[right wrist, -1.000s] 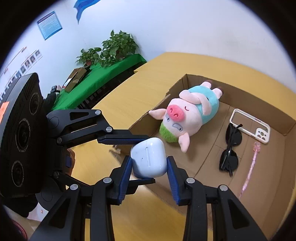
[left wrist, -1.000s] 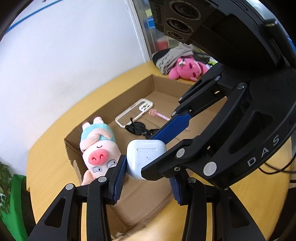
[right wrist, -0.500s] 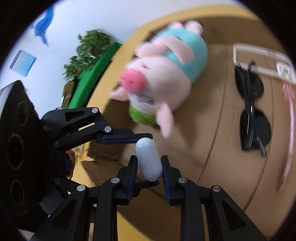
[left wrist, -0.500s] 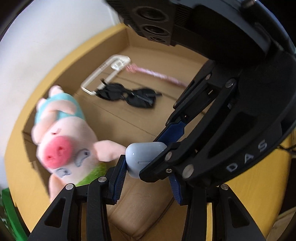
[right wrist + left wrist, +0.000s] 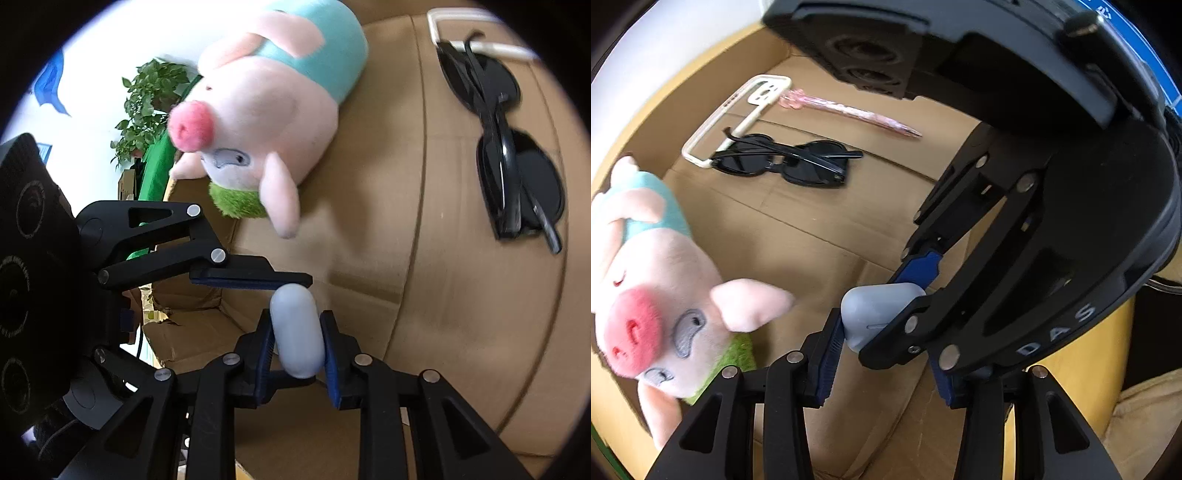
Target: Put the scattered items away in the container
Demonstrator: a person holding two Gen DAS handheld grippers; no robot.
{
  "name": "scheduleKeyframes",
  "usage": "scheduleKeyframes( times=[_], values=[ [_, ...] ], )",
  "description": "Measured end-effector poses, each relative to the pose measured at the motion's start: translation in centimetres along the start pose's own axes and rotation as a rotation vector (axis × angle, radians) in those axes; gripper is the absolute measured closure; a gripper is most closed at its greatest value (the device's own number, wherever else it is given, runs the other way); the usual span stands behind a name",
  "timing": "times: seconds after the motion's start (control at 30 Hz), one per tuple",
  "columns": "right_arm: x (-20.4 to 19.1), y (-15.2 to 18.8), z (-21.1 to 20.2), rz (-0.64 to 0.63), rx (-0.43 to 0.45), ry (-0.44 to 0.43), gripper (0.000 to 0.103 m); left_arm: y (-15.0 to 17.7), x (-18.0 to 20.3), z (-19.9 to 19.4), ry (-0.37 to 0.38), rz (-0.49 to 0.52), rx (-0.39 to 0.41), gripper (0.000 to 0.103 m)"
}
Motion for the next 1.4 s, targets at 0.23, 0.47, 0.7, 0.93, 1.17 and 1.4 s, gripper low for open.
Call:
scheduleKeyframes(
  times=[0.23,0.47,0.7,0.93,1.17,1.4],
  values=[
    [-0.1,0.0,-0.4,0.005,0.018,0.033,0.06,0.2,-0.1,-0.8,-0.03,-0.017,0.022,0.037],
    [-1.7,0.5,-2.6,-0.057,0.085,0.061,0.049,1.7,-0.9,-4.8,-0.128,-0.117,0.137,0.028],
    [-4.5,3.4,-10.2,-0.247,0.469,0.362,0.025,3.1,0.1,-12.9,-0.402,-0.552,0.504,0.001],
    [-3.8,9.3,-12.8,-0.393,0.649,0.632,0.024,5.0,4.3,-9.8,-0.567,-0.888,0.519,0.0],
    [0.6,10.3,-12.8,-0.288,0.67,0.622,0.024,5.1,6.1,-6.5,-0.654,-0.946,0.422,0.0],
    [0.6,10.8,-11.4,-0.392,0.687,0.691,0.017,5.0,4.8,-4.5,-0.672,-1.01,0.426,0.0]
  ],
)
Point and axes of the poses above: each gripper's, at about its wrist camera, not at the fingertips, and z roughly the way its jaws point, x to its right, y to its underside, the point moved 3 cm from there along z, roughly the way its jaws point, and after that the axes turned 13 degrees about -y, right-handed, at the moved point
